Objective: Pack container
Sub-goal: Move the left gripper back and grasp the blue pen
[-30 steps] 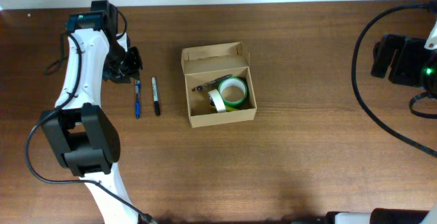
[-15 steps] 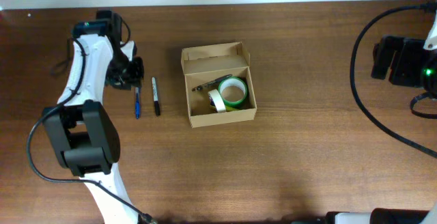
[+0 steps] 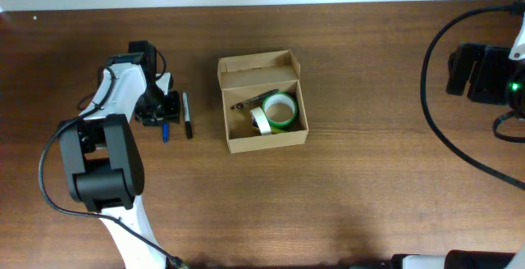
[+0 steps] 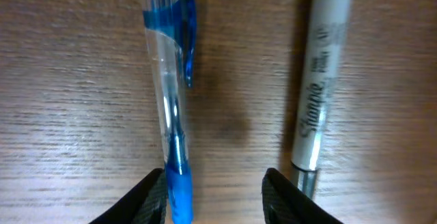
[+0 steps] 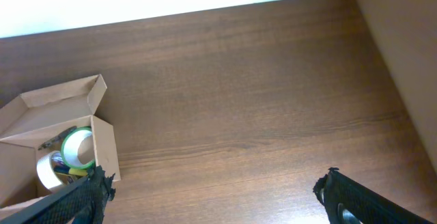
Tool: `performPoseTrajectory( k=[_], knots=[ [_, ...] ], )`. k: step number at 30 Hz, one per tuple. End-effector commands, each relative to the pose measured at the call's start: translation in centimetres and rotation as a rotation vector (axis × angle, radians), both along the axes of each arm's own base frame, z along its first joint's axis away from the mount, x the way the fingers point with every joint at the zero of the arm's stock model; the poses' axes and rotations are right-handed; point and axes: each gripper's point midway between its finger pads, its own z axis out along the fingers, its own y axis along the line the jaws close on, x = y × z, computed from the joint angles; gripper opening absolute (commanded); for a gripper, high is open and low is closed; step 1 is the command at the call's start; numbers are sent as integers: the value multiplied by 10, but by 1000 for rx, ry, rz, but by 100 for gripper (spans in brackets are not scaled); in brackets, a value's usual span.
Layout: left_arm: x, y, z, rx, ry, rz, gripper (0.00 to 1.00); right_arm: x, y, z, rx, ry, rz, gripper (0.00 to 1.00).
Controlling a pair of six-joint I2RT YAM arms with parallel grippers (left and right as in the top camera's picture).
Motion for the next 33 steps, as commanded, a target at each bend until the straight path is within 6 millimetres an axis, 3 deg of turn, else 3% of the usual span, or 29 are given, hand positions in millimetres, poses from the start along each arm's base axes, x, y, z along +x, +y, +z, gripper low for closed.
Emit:
performPoseTrajectory(
  k=[1,9,11,13,15,18,26,30,33],
  knots=[
    [-7,1,-9,5,12,-20,43,-6,-1,3,-5,-9,-1,99],
    [-12,1,-23,9,6,-35,43,-6,-1,3,-5,-9,-1,99],
    [-10,2,-24,13,-1,-35,35,-6,-1,3,-5,-9,-1,99],
    [-6,3,-24,22,-16,-34,18,-6,-1,3,-5,-9,-1,99],
    [-3,6,-24,41,-29,-34,8,-6,-1,3,-5,-9,-1,99],
    [1,12,-24,72,-42,-34,2,-6,-1,3,-5,-9,-1,99],
    [11,13,-22,80,-84,-33,2,-6,-1,3,-5,-9,-1,99],
    [26,11,-5,86,-141,-78,2,-6,-1,3,-5,-9,-1,99],
    [49,4,33,102,-252,-145,2,-6,-1,3,-5,-9,-1,99]
  ],
)
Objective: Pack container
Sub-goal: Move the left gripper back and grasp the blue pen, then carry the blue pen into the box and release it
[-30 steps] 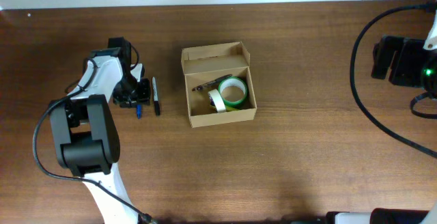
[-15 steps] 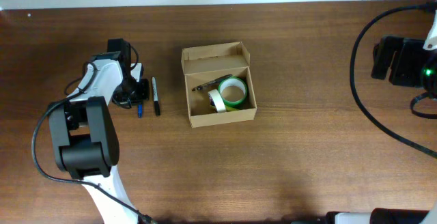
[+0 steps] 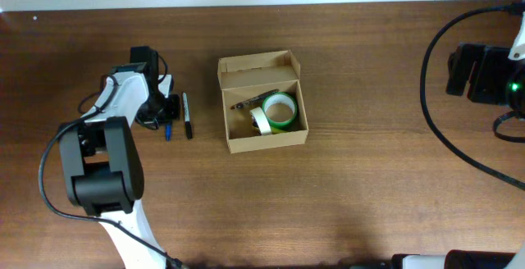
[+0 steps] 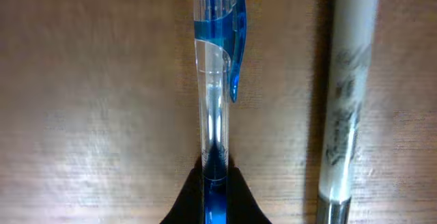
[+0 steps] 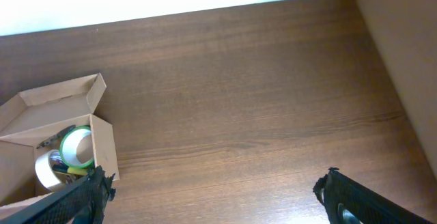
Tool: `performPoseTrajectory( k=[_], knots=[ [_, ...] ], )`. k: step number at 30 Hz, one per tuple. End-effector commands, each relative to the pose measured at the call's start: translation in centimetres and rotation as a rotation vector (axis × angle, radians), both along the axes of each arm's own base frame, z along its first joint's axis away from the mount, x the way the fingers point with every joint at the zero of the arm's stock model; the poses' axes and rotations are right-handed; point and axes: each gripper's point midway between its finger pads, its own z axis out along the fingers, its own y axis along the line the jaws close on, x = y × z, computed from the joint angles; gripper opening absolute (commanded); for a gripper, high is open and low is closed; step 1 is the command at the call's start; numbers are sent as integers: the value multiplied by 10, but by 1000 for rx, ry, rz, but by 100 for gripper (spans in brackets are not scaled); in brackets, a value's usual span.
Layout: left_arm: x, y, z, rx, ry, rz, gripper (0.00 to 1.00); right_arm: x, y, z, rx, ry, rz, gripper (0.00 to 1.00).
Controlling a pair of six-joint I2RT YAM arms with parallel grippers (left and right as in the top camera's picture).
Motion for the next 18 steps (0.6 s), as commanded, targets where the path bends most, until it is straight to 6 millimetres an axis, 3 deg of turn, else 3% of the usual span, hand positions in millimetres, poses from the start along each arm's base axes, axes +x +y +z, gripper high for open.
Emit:
performPoseTrajectory(
  k=[1,5,8,10,12,14,18],
  knots=[
    [43,-6,55,41,-191,-101,2,-6,-1,3,0,-10,-6,99],
    [69,-25,137,61,-393,-185,2,-6,-1,3,0,-10,-6,99],
    [75,-55,210,76,-565,-308,2,-6,-1,3,0,-10,-6,99],
    [71,-72,235,73,-626,-388,2,-6,-1,3,0,-10,-6,99],
    [61,-104,263,59,-699,-557,2,-6,-1,3,0,-10,-6,99],
    [49,-132,274,36,-733,-701,2,-6,-1,3,0,-9,-6,99],
    [29,-176,267,-23,-721,-939,2,-6,-1,3,0,-10,-6,99]
  ],
)
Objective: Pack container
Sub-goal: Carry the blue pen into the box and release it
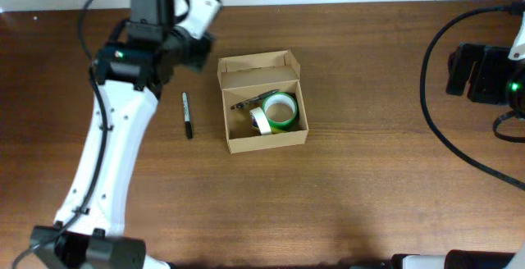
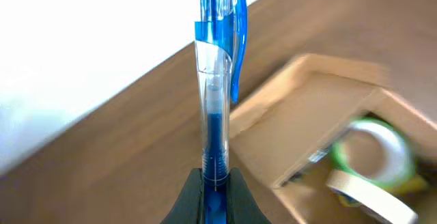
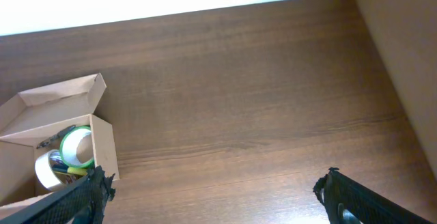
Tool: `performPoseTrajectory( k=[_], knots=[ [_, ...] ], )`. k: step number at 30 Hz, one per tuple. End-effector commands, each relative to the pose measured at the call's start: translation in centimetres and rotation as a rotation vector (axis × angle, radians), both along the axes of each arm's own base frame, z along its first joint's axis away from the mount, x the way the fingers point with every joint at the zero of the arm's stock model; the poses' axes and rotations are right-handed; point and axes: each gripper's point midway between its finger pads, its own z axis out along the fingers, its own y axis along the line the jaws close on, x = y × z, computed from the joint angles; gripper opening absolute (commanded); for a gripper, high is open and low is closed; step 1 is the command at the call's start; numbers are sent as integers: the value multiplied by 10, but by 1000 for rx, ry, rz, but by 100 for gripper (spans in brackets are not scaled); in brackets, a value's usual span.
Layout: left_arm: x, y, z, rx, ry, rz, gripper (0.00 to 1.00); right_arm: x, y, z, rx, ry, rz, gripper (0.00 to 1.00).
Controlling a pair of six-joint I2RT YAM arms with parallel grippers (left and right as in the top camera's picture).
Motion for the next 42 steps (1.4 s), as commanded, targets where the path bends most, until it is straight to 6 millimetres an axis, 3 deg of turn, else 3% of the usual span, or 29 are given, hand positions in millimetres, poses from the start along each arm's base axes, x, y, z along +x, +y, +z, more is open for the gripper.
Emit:
performPoseTrajectory(
  k=[1,5,11,25,28,31,32,36,39,42],
  knots=[
    [-17,-43,-28,66,42,-309,2,-6,-1,3,1,-10,-7,99],
    [-34,-68,-51,68,97,-503,2,-6,-1,3,1,-10,-7,99],
    [-49,-81,-99,52,229,-671,2,-6,-1,3,1,-10,-7,99],
    [-53,-88,-228,7,545,-738,2,-6,0,3,7,-10,-1,99],
    [-56,-88,-244,-4,584,-739,2,-6,1,3,12,-11,4,99],
    [-55,-89,-247,-4,583,-738,2,-6,3,3,17,-11,9,99],
    [-54,-89,-247,-5,582,-734,4,-6,3,3,17,-11,9,99],
    [-51,-89,-243,-24,598,-688,65,-6,3,3,18,-11,10,99],
    [-43,-93,-225,-51,583,-645,82,-6,3,3,18,-11,10,99],
    [-35,-103,-183,-92,517,-664,93,-6,3,3,18,-11,10,99]
  ],
)
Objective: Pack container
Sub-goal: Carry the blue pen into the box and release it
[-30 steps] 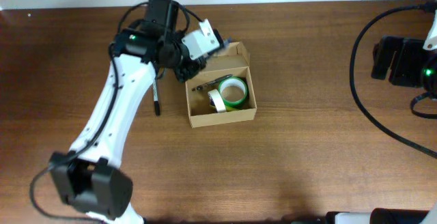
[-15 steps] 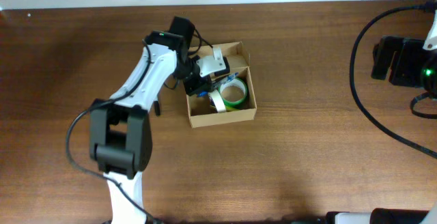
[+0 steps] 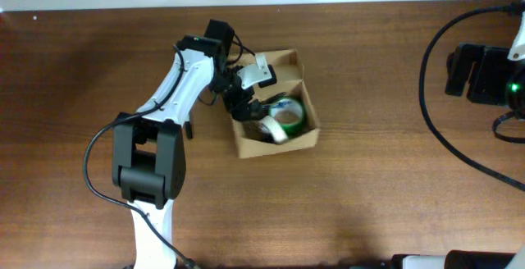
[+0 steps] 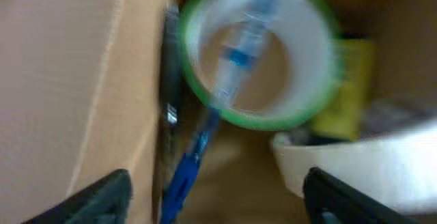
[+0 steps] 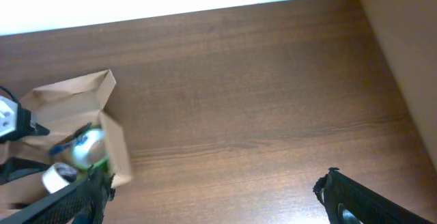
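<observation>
The cardboard box (image 3: 305,140) sits skewed at mid-table and holds a green tape roll (image 4: 259,60), a white tape roll (image 4: 362,166) and a yellow item (image 4: 349,80). My left gripper (image 3: 244,97) reaches inside the box, and in the left wrist view the gripper (image 4: 215,200) is open. The blue pen (image 4: 194,156), blurred, lies loose by the box wall and across the green roll. Left of the box, a black marker (image 3: 188,130) peeks out from under my left arm. My right gripper (image 5: 215,200) is open over bare table far from the box.
The box's lid flap (image 3: 277,58) stands open at the far side. The right arm's base and black cables (image 3: 484,72) occupy the table's right edge. A pale wall borders the table's far edge (image 5: 205,9).
My left gripper was shut on the blue pen, raised beyond the box's far-left corner. Now it is open inside the box and the pen lies loose there. The box has turned and shifted.
My left gripper stood open around the blue pen on the table beside the black marker. It then shut on the pen, later held it up near the box, and now is open inside the box with the pen released. The right arm stayed still.
</observation>
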Tool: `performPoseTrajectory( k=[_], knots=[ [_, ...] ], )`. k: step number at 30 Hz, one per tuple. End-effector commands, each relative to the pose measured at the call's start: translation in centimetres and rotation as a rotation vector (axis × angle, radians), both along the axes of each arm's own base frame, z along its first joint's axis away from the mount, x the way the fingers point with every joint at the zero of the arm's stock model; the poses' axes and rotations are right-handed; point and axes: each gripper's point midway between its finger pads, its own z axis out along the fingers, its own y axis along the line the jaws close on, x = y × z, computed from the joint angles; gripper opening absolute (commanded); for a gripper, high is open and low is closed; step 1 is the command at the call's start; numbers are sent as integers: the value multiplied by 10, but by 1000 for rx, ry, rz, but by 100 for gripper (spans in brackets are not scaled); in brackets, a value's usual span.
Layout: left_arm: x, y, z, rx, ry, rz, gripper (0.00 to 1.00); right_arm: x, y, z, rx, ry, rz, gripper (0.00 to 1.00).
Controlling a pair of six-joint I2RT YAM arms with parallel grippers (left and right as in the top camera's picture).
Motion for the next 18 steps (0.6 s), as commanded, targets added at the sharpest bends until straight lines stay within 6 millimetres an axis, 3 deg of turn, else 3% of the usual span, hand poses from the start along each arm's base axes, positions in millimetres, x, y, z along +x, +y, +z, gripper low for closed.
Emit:
performPoseTrajectory(
  k=[1,6,10,14,18],
  knots=[
    [12,-12,50,-67,-57,38,94,-6,0,3,10,-9,-1,99],
    [25,-16,140,-138,-211,95,92,-6,0,3,10,-9,-1,99],
    [24,-10,183,-152,-277,177,92,-6,0,3,10,-9,-1,99],
    [26,18,190,-33,-260,397,92,-6,0,3,10,-9,-1,99],
    [31,63,170,156,-180,724,89,-6,0,3,10,-9,-1,99]
  ],
)
